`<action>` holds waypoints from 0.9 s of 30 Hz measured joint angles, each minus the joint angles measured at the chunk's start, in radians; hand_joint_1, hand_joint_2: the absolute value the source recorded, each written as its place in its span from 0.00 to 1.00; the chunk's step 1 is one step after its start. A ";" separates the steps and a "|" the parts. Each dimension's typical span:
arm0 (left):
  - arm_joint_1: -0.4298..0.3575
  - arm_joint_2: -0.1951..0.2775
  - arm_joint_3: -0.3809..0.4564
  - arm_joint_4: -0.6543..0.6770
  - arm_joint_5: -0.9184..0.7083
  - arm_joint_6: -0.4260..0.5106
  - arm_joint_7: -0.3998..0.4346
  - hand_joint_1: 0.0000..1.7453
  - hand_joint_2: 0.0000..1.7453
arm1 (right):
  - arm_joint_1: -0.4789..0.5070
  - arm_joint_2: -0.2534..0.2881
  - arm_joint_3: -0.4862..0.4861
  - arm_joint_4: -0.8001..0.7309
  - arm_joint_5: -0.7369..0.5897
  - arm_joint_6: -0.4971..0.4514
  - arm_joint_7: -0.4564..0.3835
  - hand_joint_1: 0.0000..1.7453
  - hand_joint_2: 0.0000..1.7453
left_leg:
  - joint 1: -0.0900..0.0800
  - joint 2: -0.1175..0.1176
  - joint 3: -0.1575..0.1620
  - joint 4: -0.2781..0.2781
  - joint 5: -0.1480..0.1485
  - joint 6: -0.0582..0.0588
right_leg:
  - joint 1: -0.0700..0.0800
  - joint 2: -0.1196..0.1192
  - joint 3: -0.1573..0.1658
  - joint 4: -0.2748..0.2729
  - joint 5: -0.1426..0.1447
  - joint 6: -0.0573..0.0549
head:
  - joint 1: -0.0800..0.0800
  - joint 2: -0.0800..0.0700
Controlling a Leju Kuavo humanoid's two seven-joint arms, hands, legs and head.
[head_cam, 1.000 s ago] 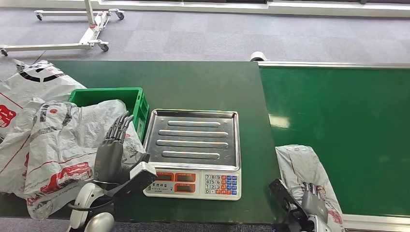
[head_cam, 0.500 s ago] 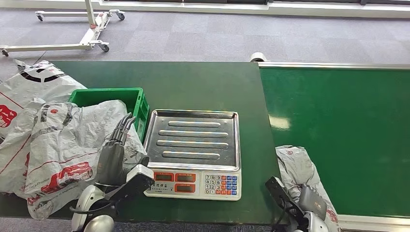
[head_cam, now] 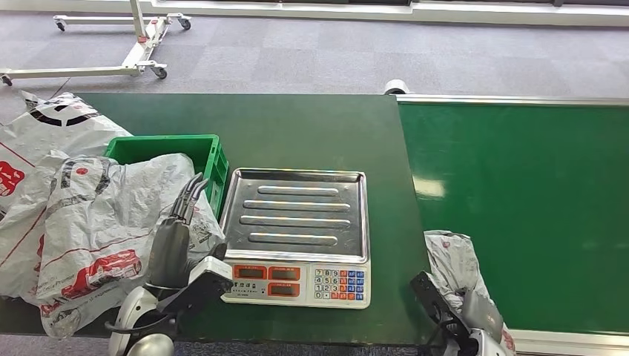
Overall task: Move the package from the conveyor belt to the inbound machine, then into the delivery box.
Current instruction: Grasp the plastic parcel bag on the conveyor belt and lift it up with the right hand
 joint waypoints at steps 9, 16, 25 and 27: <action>0.021 0.000 0.007 -0.007 0.036 0.012 -0.041 0.00 0.00 | 0.016 -0.029 -0.061 -0.127 -0.356 0.077 -0.192 1.00 1.00 | 0.000 0.002 -0.006 0.000 -0.001 0.000 | 0.000 0.002 -0.002 0.000 0.000 0.000 | 0.000 0.000; 0.030 0.002 0.012 -0.010 0.049 0.019 -0.066 0.00 0.00 | -0.061 -0.117 -0.114 -0.198 -0.600 0.173 -0.296 1.00 1.00 | 0.000 0.002 -0.003 0.000 0.000 0.000 | -0.001 0.002 -0.003 0.000 0.001 0.000 | 0.000 0.000; 0.030 0.007 0.012 -0.022 0.069 0.021 -0.070 0.00 0.00 | -0.285 -0.262 -0.099 -0.193 -0.643 0.201 -0.296 1.00 1.00 | -0.001 0.001 -0.003 0.000 0.001 0.001 | -0.003 0.001 -0.003 0.000 0.002 0.002 | 0.000 0.000; 0.030 0.007 0.012 -0.026 0.069 0.018 -0.071 0.00 0.00 | -0.332 -0.292 -0.086 -0.181 -0.644 0.199 -0.295 1.00 1.00 | -0.001 0.001 -0.003 0.000 0.001 0.002 | -0.003 0.001 -0.003 0.000 0.002 0.002 | 0.000 0.000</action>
